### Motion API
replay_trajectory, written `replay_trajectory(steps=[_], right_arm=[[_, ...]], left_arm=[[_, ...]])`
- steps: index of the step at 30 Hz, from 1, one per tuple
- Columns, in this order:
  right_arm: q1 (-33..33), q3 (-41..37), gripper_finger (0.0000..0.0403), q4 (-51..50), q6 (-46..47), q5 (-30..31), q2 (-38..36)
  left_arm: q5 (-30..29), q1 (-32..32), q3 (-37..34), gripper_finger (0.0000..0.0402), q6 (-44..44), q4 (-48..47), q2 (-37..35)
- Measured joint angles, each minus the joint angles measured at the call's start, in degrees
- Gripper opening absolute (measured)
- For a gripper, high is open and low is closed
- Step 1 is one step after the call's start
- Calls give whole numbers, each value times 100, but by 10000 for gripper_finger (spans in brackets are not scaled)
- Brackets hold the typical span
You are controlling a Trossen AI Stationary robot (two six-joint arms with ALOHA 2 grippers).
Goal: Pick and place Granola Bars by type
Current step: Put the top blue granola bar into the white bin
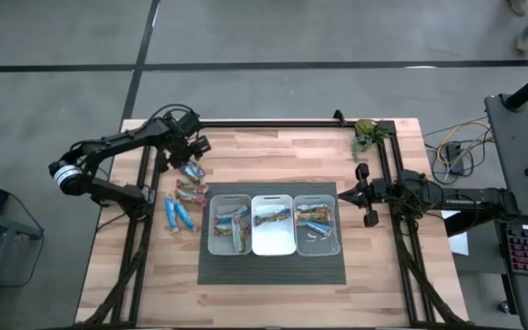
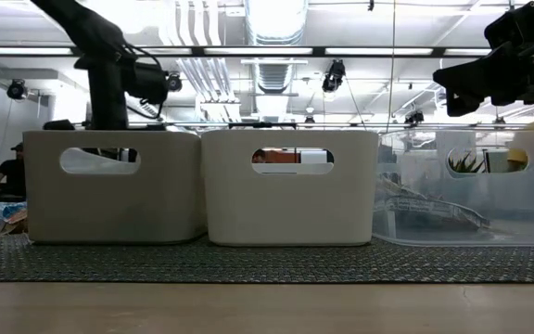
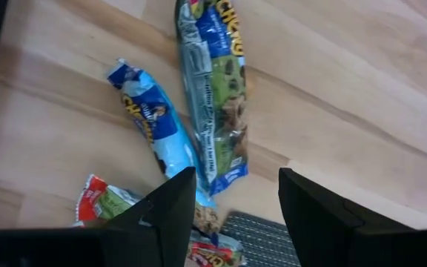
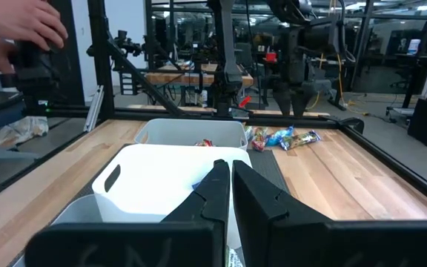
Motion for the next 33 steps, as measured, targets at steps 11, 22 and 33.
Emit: replay_trajectory(steps=[11, 22, 33], right_arm=[[2, 0, 9, -1, 0, 1, -1], [2, 0, 9, -1, 0, -1, 1], [0, 0, 9, -1, 1, 0, 1]], left_arm=[[266, 202, 9, 174, 149, 260, 417], [292, 259, 9, 174, 154, 578, 1076], [285, 303, 9, 174, 145, 579, 1312]])
